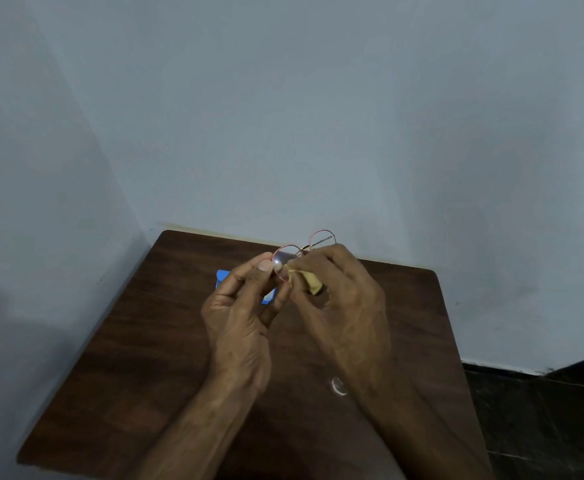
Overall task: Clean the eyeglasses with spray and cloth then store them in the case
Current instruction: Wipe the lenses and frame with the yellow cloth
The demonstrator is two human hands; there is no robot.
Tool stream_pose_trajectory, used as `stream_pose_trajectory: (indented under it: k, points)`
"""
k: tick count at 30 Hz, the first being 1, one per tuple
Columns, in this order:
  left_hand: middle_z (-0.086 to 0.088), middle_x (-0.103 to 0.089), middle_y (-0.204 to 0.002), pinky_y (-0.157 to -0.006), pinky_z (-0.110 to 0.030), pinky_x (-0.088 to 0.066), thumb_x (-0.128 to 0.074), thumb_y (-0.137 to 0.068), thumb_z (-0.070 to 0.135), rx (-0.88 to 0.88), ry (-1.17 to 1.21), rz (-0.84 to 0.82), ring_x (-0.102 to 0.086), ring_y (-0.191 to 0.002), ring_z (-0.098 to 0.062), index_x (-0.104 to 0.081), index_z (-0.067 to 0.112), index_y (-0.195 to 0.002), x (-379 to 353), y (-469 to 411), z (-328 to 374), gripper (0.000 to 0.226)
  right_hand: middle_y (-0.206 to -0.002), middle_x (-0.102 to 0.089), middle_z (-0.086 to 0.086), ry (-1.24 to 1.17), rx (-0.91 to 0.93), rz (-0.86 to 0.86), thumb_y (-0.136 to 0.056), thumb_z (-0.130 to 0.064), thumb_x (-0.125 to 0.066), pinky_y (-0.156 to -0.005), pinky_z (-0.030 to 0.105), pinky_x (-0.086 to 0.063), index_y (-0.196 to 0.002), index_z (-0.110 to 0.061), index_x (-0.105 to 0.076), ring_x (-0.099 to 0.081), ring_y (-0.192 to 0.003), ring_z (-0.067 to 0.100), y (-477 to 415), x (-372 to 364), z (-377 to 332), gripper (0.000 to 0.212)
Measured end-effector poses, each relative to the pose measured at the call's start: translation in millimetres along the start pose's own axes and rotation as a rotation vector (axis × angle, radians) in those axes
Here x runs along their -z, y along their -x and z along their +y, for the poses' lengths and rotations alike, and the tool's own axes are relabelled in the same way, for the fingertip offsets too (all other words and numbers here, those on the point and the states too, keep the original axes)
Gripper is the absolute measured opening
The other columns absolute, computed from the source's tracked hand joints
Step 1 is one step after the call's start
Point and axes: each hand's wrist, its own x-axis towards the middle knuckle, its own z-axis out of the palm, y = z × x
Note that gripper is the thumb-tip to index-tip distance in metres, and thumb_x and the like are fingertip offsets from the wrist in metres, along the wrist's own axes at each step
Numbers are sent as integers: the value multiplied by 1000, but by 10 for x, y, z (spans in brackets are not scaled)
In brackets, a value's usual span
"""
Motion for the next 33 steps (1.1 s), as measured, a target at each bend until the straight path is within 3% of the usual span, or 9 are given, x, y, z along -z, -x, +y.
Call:
stream_pose_trajectory:
  k: [3,10,13,18,24,29,33]
  points:
    - [-8,-81,-94,-74,-31,-64,-78,-82,13,-12,8,-16,-80,-90,-21,-83,13,-91,8,-16,30,10,-100,-71,4,30,-55,40,-88,-8,-77,-76,40,-57,-95,-10,-78,-69,-91,23,-82,-23,41,8]
    - [-11,-79,-95,-69,-29,-63,-71,-92,3,7,25,17,-78,-85,-21,-81,9,-91,102,-126,203,12,-99,-70,4,25,9,-4,-87,-7,-77,-76,39,-56,-97,-11,-78,-68,-89,22,-95,-196,-116,10]
    - [-14,-80,-97,-73,-32,-65,-76,-84,8,-8,25,13,-79,-90,-24,-82,9,-91,131,-151,262,10,-99,-71,5,46,-2,53,-89,-10,-75,-78,36,-57,-98,-8,-78,-69,-90,22,-232,-266,-151,9]
    - [-11,-82,-100,-58,-25,-59,-76,-88,10,35,7,26,-79,-83,-18,-85,16,-91,227,-271,410,10,-101,-70,1,1,71,-12,-93,-12,-71,-82,32,-55,-101,-12,-77,-67,-93,18,-217,-467,-402,10]
    - [-14,-82,-105,-69,-30,-64,-80,-79,19,-11,-3,5,-80,-93,-23,-85,12,-98,349,-369,521,21,-99,-70,2,47,11,25,-92,-15,-72,-77,37,-57,-100,-12,-78,-67,-88,20,-419,-560,-527,11]
    - [-16,-80,-113,-68,-29,-62,-83,-78,25,4,12,20,-78,-97,-24,-84,14,-101,462,-429,641,25,-101,-70,-1,16,73,-57,-91,-14,-73,-80,29,-56,-102,-14,-78,-66,-91,15,-303,-622,-752,12]
    - [-13,-82,-102,-69,-29,-64,-87,-67,31,-33,21,-18,-80,-91,-23,-85,15,-95,512,-417,727,32,-99,-70,3,101,17,-17,-87,-6,-78,-75,37,-57,-99,-11,-78,-68,-88,21,-364,-617,-725,13]
